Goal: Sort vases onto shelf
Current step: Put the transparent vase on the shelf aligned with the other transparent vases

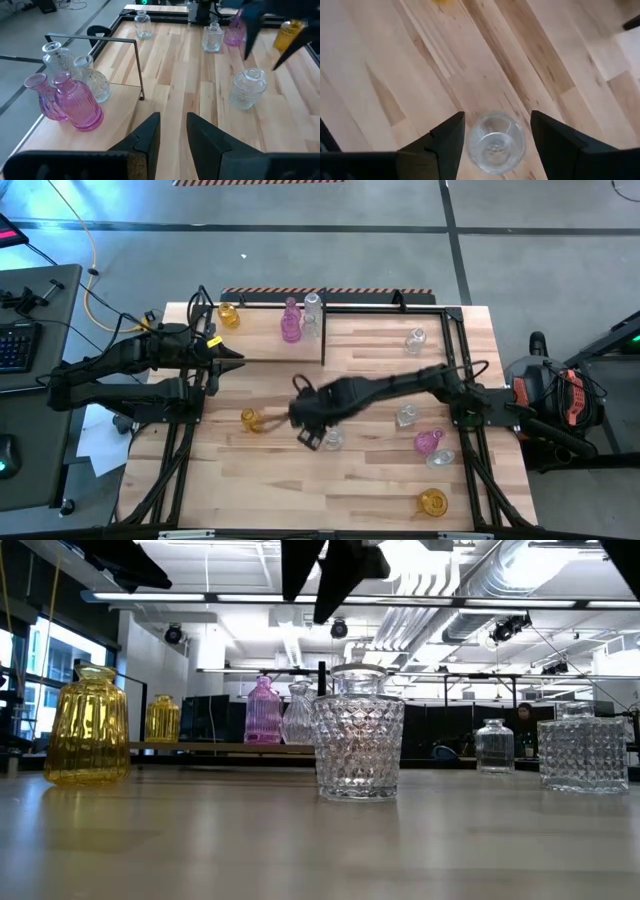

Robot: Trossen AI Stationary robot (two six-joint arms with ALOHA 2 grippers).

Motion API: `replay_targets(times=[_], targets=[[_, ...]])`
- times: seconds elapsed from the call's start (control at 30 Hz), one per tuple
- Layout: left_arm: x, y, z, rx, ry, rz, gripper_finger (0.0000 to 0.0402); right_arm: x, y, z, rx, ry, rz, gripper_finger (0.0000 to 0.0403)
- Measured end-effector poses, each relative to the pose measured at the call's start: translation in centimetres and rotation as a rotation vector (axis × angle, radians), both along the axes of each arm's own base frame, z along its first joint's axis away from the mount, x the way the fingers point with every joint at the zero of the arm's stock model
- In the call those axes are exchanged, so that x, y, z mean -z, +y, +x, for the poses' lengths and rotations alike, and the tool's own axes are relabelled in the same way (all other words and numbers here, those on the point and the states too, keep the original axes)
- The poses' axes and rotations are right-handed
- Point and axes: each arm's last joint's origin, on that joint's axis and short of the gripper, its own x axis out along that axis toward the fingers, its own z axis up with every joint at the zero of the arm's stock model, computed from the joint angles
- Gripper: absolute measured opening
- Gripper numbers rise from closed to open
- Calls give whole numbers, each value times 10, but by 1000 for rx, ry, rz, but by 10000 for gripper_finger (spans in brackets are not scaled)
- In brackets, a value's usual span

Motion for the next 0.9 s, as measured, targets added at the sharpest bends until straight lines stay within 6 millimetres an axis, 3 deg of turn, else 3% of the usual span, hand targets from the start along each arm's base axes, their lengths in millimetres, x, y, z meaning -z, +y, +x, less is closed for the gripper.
replay_targets(times=[0.17, 0.4, 0.9], targets=[[0, 0, 0, 21, 8, 41, 87, 2, 19, -7, 9, 4, -65, 208], [0, 0, 0, 22, 8, 46, 87, 39, 29, 0, -8, 59, 108, 208], [0, 0, 0, 20, 11, 46, 87, 57, 28, -6, -13, 144, 145, 208]])
